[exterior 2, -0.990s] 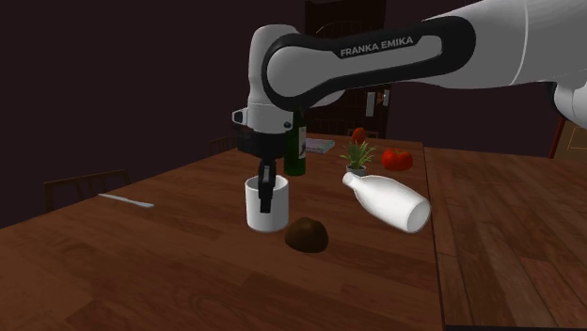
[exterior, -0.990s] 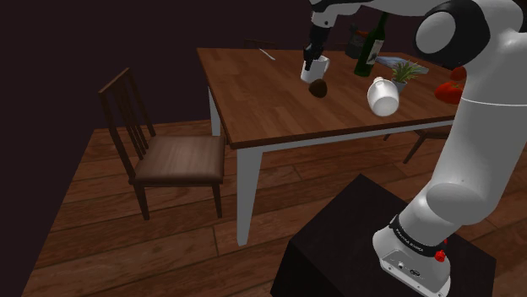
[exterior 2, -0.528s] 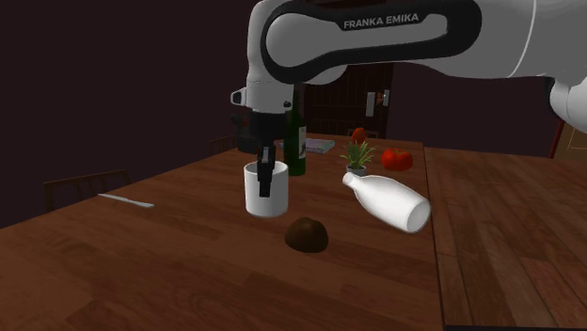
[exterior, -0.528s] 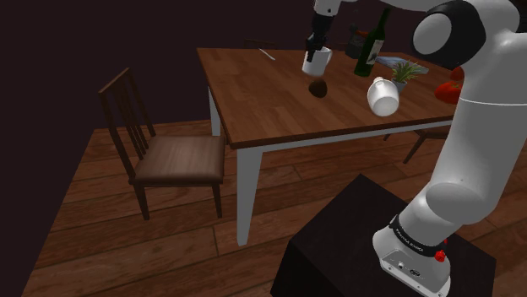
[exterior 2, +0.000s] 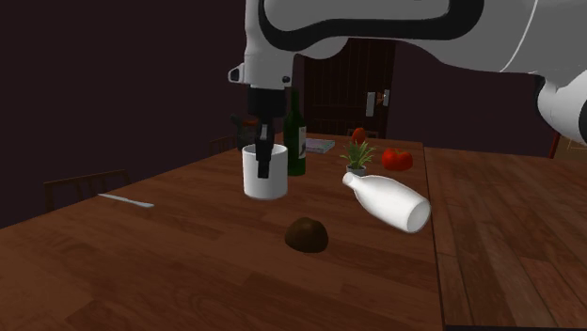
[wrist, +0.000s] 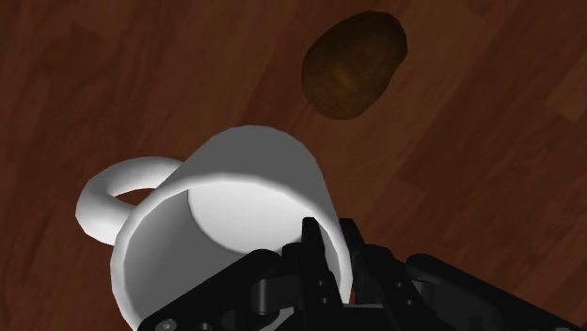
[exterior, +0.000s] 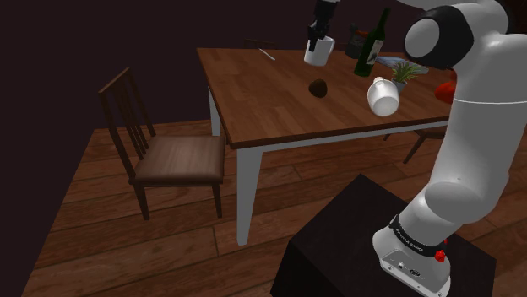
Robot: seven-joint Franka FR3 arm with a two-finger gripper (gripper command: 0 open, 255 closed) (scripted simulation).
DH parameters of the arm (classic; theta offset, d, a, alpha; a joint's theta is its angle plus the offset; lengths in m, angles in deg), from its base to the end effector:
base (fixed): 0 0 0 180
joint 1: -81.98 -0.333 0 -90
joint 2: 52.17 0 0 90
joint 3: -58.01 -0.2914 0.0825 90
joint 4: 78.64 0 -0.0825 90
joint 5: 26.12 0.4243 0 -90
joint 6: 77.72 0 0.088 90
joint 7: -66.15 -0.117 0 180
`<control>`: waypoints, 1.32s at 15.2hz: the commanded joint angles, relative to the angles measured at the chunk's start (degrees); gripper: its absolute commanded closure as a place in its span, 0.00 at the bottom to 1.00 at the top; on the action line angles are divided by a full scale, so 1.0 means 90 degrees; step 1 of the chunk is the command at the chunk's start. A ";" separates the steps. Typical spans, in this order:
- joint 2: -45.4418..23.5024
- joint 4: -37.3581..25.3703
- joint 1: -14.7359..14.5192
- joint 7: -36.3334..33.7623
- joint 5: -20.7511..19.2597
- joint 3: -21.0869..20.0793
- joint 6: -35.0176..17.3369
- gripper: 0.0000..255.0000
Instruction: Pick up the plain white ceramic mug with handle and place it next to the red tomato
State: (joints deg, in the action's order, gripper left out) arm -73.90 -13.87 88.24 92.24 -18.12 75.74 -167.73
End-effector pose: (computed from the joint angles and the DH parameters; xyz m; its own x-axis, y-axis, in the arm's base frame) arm 0.6569 -0.2281 0.5792 0.9945 0.0673 0.0808 0.0667 -0.9977 0.0104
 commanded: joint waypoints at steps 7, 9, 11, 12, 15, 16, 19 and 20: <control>-0.0550 -0.1596 0.0250 -0.0017 0.0174 -0.0015 0.1050 1.00; -0.0811 -0.2218 0.0369 -0.0032 0.0254 -0.0034 0.1409 1.00; -0.1250 -0.3172 0.0569 -0.0071 0.0381 -0.0079 0.1916 1.00; -0.1646 -0.3968 0.0751 -0.0120 0.0478 -0.0142 0.2302 1.00; -0.0198 -0.1488 0.0452 0.0303 0.0155 0.0100 0.1307 1.00; 0.0057 -0.1094 0.0451 0.0414 0.0096 0.0147 0.1168 1.00; 0.0672 -0.0186 0.0522 0.0741 -0.0055 0.0267 0.0875 1.00; 0.0842 0.0054 0.0560 0.0850 -0.0097 0.0307 0.0805 1.00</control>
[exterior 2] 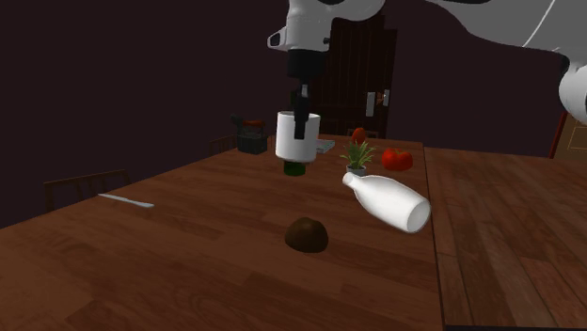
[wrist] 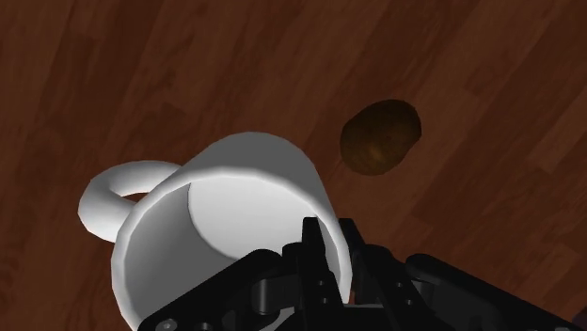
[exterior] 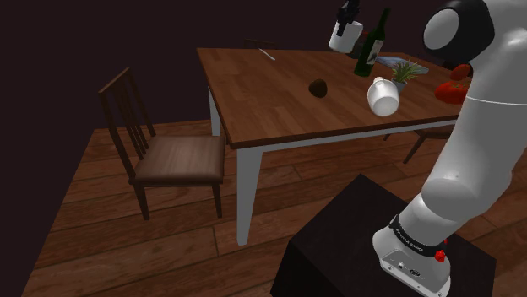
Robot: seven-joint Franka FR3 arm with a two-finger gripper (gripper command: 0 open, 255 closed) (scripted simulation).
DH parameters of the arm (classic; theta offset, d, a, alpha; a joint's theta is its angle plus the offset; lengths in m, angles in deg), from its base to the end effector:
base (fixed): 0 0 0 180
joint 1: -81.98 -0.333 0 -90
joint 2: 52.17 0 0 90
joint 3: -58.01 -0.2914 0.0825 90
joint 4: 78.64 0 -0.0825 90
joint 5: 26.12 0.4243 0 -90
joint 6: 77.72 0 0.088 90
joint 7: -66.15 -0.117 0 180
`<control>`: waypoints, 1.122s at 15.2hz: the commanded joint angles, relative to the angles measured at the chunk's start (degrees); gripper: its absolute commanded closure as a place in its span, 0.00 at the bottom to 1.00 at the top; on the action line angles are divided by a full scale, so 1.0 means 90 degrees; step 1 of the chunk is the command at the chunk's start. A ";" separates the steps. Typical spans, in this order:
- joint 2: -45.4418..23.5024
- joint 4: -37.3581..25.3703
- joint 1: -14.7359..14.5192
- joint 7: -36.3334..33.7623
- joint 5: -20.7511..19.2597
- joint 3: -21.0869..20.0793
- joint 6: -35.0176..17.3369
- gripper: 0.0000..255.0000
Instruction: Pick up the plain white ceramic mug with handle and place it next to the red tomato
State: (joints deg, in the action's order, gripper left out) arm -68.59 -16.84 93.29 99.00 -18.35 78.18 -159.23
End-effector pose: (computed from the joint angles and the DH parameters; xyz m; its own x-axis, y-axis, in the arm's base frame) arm 0.5829 -0.2895 0.6536 0.9946 0.0659 0.0802 0.0653 -0.9978 0.0105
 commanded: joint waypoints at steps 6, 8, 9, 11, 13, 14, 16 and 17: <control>0.1041 0.1430 0.0303 0.0788 -0.0274 0.0307 -0.0398 1.00; 0.1233 0.1666 0.0424 0.1034 -0.0324 0.0412 -0.0442 1.00; 0.1317 0.1766 0.0487 0.1160 -0.0346 0.0467 -0.0458 1.00; 0.1461 0.1936 0.0619 0.1419 -0.0383 0.0582 -0.0479 1.00; 0.1575 0.2064 0.0756 0.1688 -0.0411 0.0707 -0.0489 1.00; 0.1621 0.2114 0.0827 0.1826 -0.0421 0.0771 -0.0490 1.00; 0.1688 0.2186 0.0974 0.2110 -0.0433 0.0906 -0.0484 1.00; 0.1711 0.2209 0.1048 0.2256 -0.0434 0.0977 -0.0478 1.00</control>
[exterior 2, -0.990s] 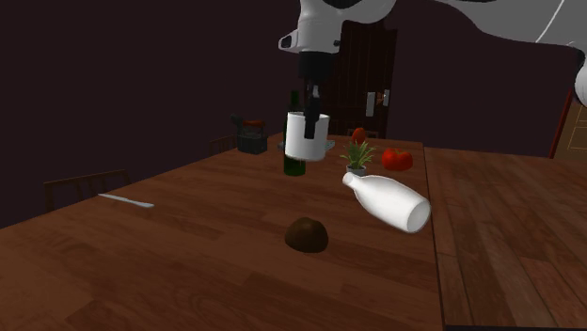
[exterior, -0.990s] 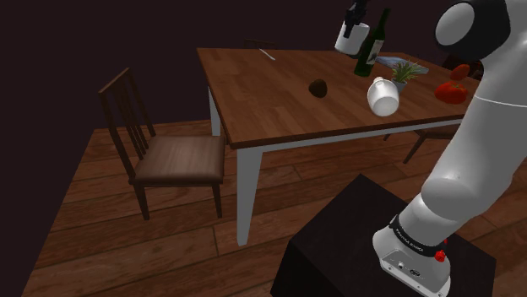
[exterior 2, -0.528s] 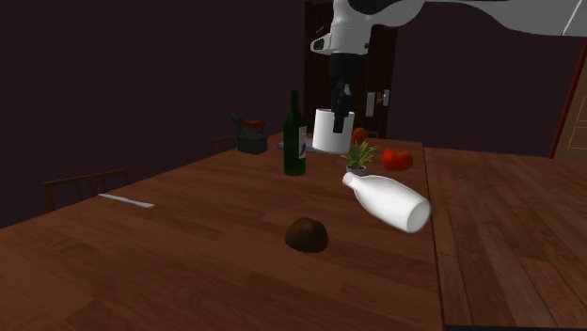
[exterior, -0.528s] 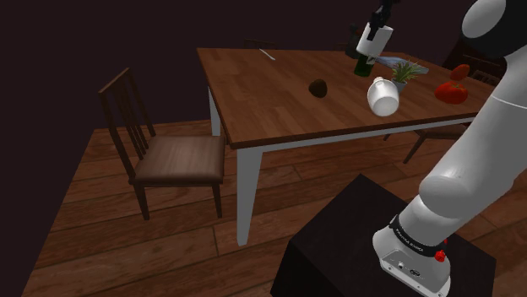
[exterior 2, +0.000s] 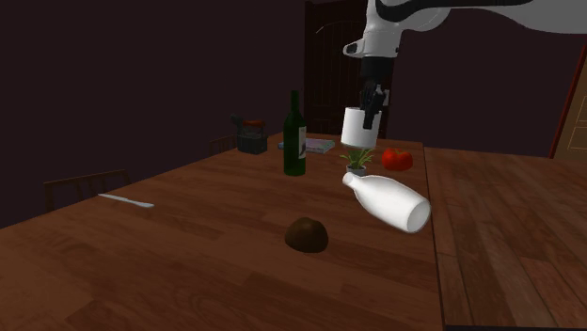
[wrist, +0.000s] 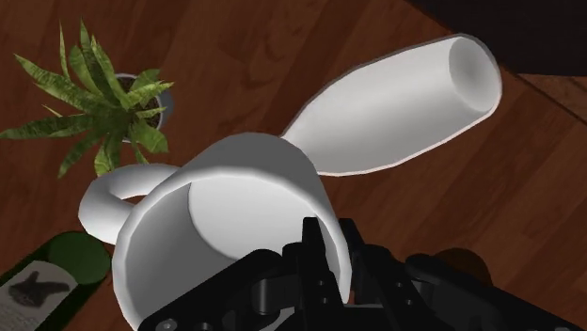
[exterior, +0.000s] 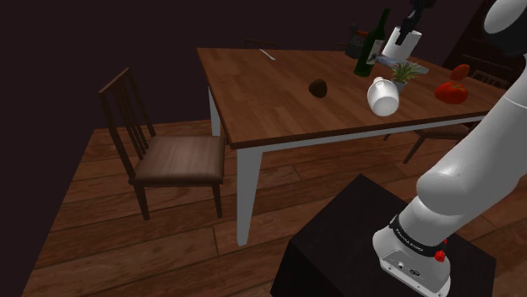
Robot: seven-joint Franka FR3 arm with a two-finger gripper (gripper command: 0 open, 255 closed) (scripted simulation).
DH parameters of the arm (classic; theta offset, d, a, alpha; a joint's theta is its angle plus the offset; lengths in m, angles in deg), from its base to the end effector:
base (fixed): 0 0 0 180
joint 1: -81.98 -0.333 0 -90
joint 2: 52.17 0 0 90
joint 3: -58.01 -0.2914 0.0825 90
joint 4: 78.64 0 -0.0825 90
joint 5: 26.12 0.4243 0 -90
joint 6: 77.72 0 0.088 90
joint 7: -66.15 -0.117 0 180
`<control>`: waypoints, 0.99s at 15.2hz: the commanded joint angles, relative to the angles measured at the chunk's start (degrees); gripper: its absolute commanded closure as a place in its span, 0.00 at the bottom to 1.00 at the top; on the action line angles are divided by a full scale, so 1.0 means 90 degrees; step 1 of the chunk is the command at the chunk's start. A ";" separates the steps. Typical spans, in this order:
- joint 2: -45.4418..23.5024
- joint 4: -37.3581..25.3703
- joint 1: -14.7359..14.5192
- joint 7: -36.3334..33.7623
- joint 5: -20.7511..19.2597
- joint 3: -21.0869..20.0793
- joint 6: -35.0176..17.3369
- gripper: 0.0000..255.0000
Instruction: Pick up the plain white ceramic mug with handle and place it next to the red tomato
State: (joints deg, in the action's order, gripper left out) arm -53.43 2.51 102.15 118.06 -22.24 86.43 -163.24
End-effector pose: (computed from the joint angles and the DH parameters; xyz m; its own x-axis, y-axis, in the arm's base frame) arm 0.4003 -0.4362 0.6500 0.9946 0.0657 0.0797 0.0651 -0.9978 0.0100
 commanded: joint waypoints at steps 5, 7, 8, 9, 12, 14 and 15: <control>0.0013 0.0035 0.0463 0.0913 0.0053 0.0445 0.0033 1.00; -0.0053 -0.0039 0.0640 0.1244 0.0109 0.0609 0.0075 1.00; -0.0101 -0.0090 0.0732 0.1414 0.0146 0.0694 0.0099 1.00; -0.0157 -0.0150 0.0828 0.1587 0.0190 0.0780 0.0127 1.00; -0.0388 -0.0391 0.1151 0.2125 0.0365 0.1036 0.0231 1.00; -0.0595 -0.0607 0.1403 0.2496 0.0521 0.1198 0.0320 1.00; -0.0715 -0.0733 0.1541 0.2684 0.0613 0.1277 0.0372 1.00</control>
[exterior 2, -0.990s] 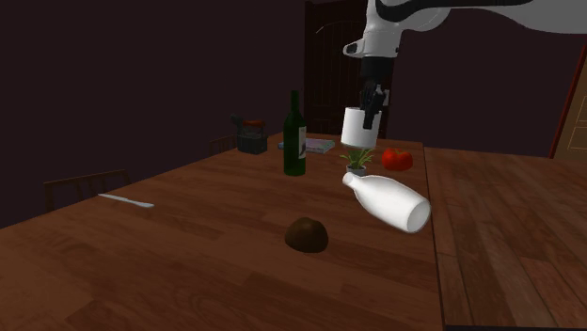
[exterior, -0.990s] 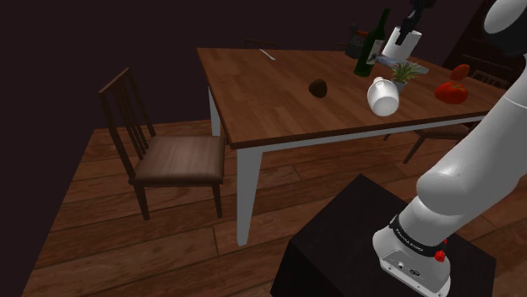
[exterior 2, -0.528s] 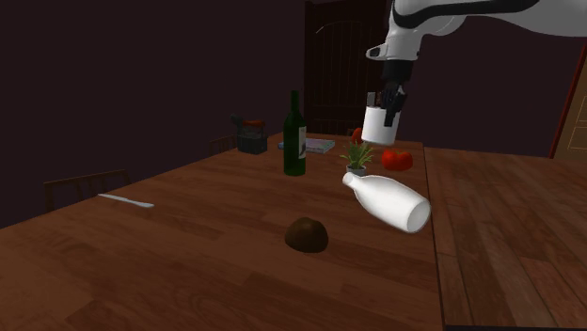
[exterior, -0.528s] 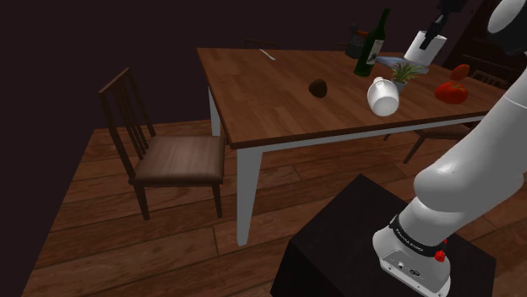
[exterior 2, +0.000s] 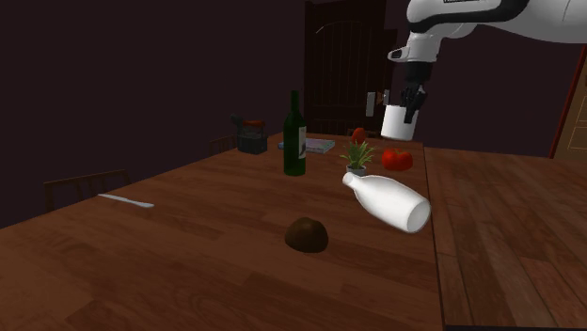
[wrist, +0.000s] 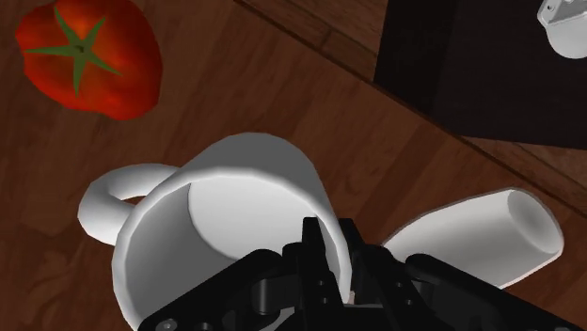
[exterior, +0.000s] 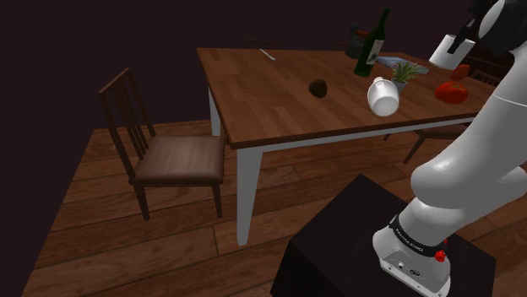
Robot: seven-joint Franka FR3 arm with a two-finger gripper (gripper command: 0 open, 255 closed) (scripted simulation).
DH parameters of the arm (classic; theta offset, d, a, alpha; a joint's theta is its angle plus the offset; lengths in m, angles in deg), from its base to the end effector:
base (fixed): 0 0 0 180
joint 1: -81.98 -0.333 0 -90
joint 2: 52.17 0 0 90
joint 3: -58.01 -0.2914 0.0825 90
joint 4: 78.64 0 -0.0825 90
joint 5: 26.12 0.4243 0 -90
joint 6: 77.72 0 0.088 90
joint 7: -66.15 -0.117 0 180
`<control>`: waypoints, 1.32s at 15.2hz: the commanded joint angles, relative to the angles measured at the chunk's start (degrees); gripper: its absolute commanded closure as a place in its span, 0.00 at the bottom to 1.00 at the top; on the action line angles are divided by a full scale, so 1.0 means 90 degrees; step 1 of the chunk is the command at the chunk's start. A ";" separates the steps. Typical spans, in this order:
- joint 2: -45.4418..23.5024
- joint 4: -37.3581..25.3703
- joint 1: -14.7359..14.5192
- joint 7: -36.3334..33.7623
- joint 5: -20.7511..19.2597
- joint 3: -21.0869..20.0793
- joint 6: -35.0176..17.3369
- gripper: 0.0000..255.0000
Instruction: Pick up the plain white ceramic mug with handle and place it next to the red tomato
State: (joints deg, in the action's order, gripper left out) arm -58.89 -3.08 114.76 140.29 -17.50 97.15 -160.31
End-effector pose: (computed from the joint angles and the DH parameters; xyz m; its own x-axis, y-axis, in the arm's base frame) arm 0.2304 -0.5618 0.6501 0.9946 0.0652 0.0803 0.0646 -0.9979 0.0099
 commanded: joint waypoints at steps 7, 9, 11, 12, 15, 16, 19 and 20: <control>-0.1252 -0.1421 0.1470 0.1510 0.0969 0.0472 0.0609 1.00; -0.1642 -0.1940 0.1954 0.1804 0.1265 0.0497 0.0836 1.00; -0.1472 -0.1513 0.1785 0.1798 0.1124 0.0498 0.0556 1.00; -0.1399 -0.1318 0.1707 0.1795 0.1066 0.0506 0.0424 1.00; -0.1207 -0.0787 0.1509 0.1784 0.0918 0.0521 0.0054 1.00; -0.1151 -0.0624 0.1453 0.1779 0.0876 0.0524 -0.0063 1.00; -0.1004 -0.0173 0.1312 0.1767 0.0767 0.0526 -0.0397 1.00; -0.0962 -0.0033 0.1273 0.1764 0.0736 0.0526 -0.0504 1.00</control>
State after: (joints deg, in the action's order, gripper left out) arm -67.91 -4.58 126.61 156.26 -10.61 101.90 -163.87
